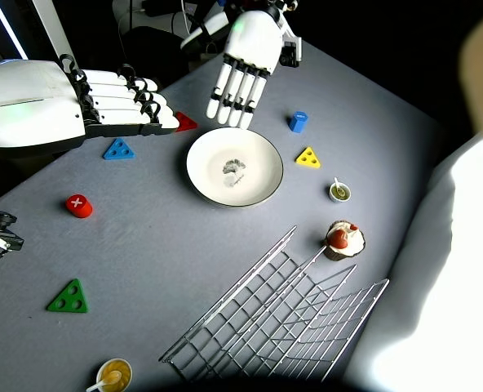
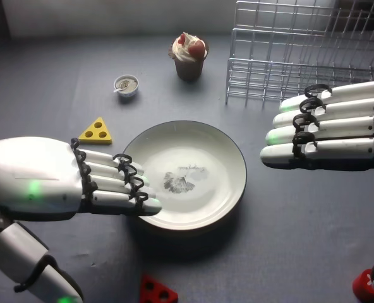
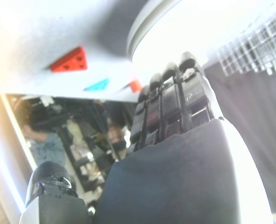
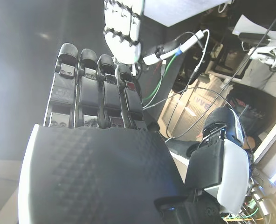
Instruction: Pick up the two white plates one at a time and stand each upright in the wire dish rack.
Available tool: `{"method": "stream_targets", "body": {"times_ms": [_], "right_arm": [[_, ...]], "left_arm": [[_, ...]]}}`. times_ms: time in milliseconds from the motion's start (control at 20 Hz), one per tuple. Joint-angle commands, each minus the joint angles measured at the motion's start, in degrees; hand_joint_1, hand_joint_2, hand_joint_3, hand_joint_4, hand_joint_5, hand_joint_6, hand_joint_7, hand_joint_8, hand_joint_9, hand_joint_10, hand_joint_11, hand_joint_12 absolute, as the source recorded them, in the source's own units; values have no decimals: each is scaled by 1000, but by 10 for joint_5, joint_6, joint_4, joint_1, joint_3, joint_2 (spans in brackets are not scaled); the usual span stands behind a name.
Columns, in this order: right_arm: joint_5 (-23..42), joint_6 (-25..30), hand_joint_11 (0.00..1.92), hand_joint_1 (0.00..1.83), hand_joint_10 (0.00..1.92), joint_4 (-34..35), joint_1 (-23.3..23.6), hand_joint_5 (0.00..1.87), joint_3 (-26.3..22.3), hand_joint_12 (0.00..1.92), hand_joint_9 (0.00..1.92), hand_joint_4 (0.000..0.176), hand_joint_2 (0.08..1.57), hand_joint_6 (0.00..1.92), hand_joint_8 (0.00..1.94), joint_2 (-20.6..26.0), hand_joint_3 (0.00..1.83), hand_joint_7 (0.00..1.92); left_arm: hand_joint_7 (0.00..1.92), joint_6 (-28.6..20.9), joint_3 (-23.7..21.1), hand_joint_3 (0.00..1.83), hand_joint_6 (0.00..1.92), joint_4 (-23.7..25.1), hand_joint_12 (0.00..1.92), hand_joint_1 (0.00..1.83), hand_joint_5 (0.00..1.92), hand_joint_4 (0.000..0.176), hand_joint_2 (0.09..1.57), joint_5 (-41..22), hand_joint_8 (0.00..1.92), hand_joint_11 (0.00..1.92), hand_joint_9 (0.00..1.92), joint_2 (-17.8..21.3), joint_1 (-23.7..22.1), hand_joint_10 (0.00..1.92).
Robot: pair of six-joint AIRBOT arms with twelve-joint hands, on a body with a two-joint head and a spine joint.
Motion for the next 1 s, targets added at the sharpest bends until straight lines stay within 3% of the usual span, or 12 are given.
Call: {"method": "stream_targets", "body": {"times_ms": [0,400,500,650,950], "right_arm": [[45,-1,196,5,2,34,1,145,2,14,197,0,922,1,2,0,4,195],[51,-1,222,8,15,49,-28,177,31,20,230,0,923,11,13,-34,0,230],[82,-1,227,0,7,57,-26,174,53,19,226,0,923,5,4,-62,0,222],[65,0,207,0,3,51,-18,140,79,9,195,0,926,2,2,-105,1,187],[37,69,238,0,1,49,-1,169,124,10,243,0,923,0,1,-141,2,231]], "left_arm": [[88,-1,1,2,0,-32,17,0,27,0,891,-37,0,101,106,-3,-5,1],[106,-1,12,1,6,-32,20,18,44,0,891,-22,6,116,122,-24,5,6],[107,-1,17,0,6,-32,23,15,51,0,890,-11,5,126,122,-32,11,5],[85,-1,26,0,0,-36,12,15,26,0,887,5,0,103,106,-40,20,0],[86,-1,58,0,5,-44,12,0,34,0,882,20,4,95,97,-60,31,6]]}}
